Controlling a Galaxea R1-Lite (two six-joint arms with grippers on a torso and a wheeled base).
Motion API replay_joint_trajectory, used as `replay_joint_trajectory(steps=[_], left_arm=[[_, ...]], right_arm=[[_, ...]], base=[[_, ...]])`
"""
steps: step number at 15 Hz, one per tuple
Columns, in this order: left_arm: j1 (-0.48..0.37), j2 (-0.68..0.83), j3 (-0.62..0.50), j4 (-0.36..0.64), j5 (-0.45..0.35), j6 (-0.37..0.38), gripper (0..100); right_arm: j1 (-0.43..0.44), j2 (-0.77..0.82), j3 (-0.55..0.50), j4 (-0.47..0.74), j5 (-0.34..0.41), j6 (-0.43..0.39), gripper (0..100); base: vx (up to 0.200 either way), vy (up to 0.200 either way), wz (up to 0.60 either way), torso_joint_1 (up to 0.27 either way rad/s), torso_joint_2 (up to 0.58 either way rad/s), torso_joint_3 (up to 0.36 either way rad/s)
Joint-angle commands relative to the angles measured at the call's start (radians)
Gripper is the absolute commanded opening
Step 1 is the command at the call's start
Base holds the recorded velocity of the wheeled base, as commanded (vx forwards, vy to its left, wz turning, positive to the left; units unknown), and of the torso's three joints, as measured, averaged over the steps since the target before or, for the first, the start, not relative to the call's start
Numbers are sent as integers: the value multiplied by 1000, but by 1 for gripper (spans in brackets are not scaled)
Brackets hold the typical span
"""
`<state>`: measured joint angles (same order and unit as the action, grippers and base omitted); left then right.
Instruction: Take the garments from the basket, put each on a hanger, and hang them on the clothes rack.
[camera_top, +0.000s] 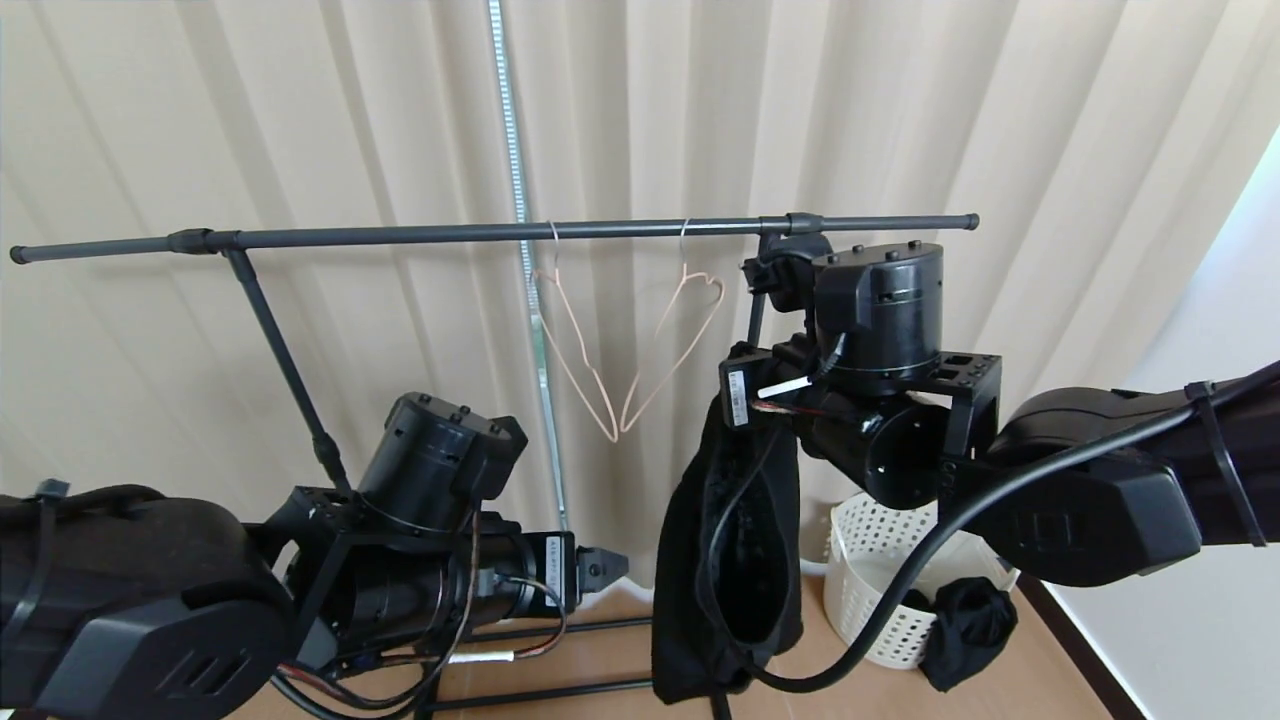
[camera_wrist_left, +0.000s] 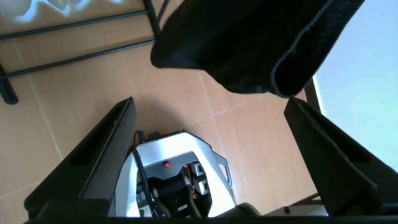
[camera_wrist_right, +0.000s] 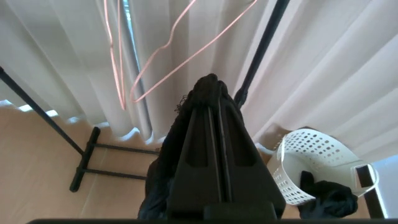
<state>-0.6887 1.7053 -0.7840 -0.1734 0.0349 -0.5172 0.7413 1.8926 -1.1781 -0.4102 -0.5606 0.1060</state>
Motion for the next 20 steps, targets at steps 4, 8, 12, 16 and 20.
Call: replay_joint_trajectory(steps=[4, 8, 12, 16, 20], left_arm=[[-98, -73, -3, -1, 34, 0, 100], [-147, 33, -95, -3, 34, -1, 100], [-143, 165, -204, -5, 37, -6, 100], [-143, 240, -294, -1, 72, -38, 100], [-144, 277, -293, 6, 211, -32, 100]], right_arm=[[10, -64, -2, -5, -18, -2, 0], [26, -75, -17, -9, -30, -22, 0], [87, -56, -74, -2, -91, -23, 0], [104, -63, -75, -2, -94, -23, 0], [104, -113, -55, -9, -104, -22, 0]], base=[[0, 0, 0, 0, 0, 0], [0, 0, 0, 0, 0, 0], [0, 0, 0, 0, 0, 0], [0, 0, 0, 0, 0, 0], [0, 0, 0, 0, 0, 0]])
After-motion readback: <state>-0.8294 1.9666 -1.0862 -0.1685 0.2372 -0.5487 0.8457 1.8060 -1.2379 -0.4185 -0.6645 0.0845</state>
